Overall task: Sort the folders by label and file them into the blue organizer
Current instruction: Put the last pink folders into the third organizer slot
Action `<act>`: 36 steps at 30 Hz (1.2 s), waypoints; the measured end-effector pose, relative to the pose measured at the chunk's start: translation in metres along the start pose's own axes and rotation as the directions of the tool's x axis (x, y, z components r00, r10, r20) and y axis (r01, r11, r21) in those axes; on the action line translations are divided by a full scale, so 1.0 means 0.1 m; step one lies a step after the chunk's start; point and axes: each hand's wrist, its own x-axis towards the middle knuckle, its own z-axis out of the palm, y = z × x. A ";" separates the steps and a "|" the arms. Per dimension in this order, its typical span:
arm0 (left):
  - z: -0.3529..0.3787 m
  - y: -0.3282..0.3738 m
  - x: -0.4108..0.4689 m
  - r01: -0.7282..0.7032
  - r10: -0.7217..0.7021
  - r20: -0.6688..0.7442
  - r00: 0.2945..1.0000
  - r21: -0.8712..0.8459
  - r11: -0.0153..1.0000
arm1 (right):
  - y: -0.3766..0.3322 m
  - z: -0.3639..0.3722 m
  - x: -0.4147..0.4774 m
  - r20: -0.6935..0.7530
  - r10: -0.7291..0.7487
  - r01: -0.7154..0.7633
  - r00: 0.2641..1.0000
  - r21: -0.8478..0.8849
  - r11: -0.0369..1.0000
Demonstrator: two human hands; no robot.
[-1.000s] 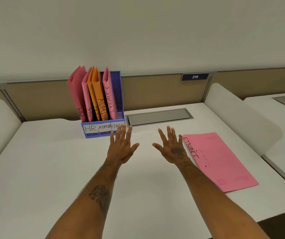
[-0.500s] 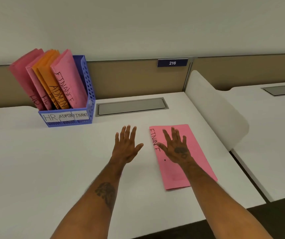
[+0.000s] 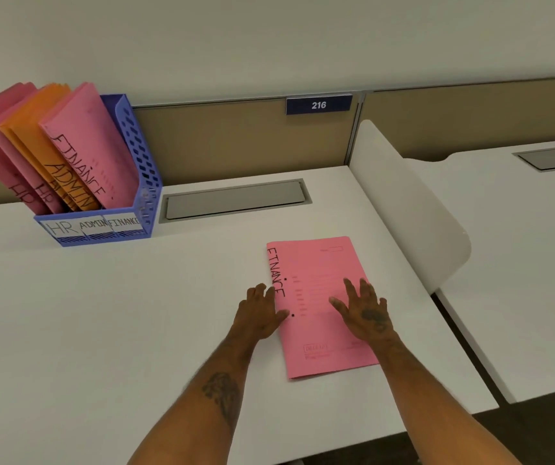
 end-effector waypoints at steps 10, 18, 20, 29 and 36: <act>0.13 0.18 0.07 0.186 -0.178 0.057 0.982 -0.214 0.959 | 0.10 0.05 0.08 0.023 0.165 -0.166 0.986 0.160 0.973; 0.17 0.27 0.03 0.161 -0.199 -0.040 0.979 -0.438 0.884 | -0.06 -0.02 0.08 -0.015 0.236 -0.215 0.972 0.358 0.908; 0.17 0.27 -0.01 0.142 -0.192 -0.052 0.980 -0.491 0.859 | -0.09 -0.04 0.09 -0.020 0.244 -0.217 0.970 0.392 0.894; -0.01 0.20 -0.21 0.088 -0.327 -0.102 0.940 -0.851 0.518 | -0.32 -0.05 0.07 0.025 0.195 -0.178 0.981 0.532 0.828; -0.28 -0.08 -0.41 -0.011 -0.367 -0.220 0.904 -0.869 0.495 | -0.84 -0.16 -0.01 0.087 0.061 -0.102 0.994 0.601 0.793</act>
